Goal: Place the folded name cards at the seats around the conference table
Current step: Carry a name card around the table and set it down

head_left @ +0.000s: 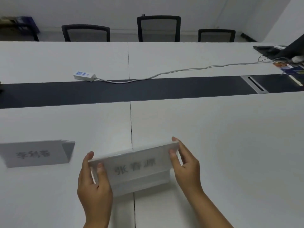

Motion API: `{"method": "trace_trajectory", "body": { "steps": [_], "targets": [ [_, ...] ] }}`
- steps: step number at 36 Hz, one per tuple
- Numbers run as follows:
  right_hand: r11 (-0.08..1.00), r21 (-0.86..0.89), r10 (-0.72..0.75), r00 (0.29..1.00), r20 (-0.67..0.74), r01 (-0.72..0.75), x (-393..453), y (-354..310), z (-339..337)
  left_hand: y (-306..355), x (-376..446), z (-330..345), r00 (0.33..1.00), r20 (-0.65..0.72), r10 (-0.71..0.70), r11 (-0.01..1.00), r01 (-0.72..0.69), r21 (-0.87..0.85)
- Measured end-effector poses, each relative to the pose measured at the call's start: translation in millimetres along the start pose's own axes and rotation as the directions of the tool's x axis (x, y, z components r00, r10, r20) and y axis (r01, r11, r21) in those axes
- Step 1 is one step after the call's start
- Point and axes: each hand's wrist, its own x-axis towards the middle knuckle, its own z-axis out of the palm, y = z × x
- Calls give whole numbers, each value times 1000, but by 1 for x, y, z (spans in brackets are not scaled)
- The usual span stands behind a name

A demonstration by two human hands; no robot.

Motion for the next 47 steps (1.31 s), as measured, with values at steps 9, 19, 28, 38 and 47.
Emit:
{"method": "trace_trajectory", "body": {
  "steps": [9,19,28,38,47],
  "targets": [
    [992,120,-14,966,-257,47,15,-16,-91,69,-35,55,978,159,134,966,-93,-241],
    [980,163,175,874,-453,-112,42,69,-230,84,-111,189,718,680,149,988,-86,-126],
    [940,73,338,885,-318,-333,71,145,-242,44,-114,246,682,730,-29,997,-35,73],
    [923,143,382,890,-250,-356,112,173,-217,18,-92,267,750,656,-83,980,-57,190],
    [930,156,360,906,-221,-332,133,179,-212,11,-78,274,835,544,-88,992,24,124]
  ]
}}
